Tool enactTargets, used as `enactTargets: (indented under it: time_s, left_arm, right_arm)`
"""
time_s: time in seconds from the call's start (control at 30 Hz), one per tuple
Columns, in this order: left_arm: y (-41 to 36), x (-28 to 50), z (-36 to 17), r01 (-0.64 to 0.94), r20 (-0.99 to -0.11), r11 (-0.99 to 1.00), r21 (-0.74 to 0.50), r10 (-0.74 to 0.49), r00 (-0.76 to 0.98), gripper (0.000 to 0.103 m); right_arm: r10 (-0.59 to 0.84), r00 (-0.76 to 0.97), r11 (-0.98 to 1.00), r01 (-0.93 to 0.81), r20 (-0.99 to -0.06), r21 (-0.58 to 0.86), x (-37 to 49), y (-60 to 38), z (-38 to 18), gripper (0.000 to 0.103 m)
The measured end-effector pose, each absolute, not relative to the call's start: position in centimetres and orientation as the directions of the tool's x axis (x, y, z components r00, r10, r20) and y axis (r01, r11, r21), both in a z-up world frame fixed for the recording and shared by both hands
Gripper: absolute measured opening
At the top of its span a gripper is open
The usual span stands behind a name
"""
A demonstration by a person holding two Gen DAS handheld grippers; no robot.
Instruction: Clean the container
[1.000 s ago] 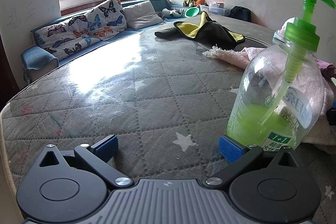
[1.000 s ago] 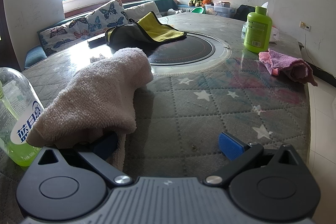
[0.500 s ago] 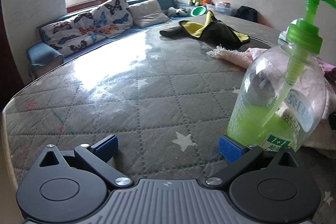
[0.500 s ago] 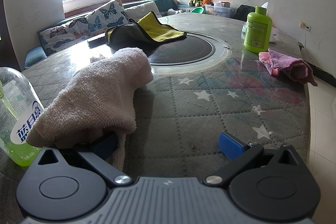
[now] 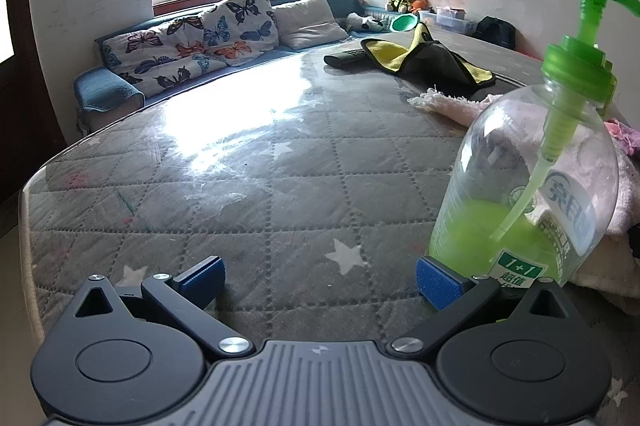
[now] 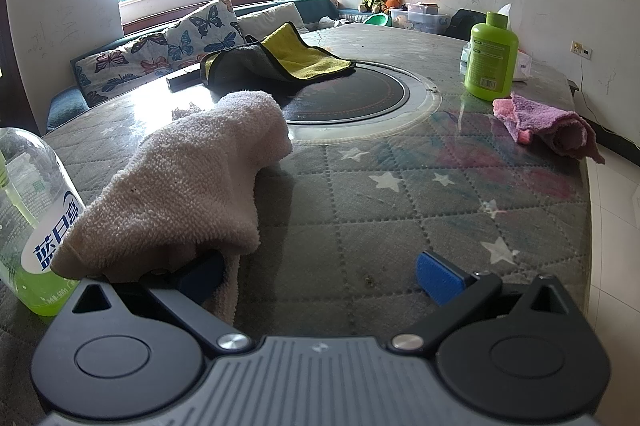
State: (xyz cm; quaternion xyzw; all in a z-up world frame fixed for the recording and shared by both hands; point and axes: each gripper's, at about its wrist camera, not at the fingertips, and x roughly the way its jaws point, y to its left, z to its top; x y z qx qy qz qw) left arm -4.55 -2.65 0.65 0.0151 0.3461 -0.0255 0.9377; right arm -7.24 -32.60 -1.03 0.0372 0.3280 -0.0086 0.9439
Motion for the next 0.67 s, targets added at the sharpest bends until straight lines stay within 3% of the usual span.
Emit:
enactTargets:
  time_s: [0.67]
  left_arm:
    - [-2.63, -4.53, 0.43, 0.057, -0.642, 0.998, 0.007, -0.039, 0.766, 0.103]
  right_arm:
    - [0.008, 0.785, 0.997, 0.041, -0.62, 0.064, -7.23, -32.63, -1.05, 0.103]
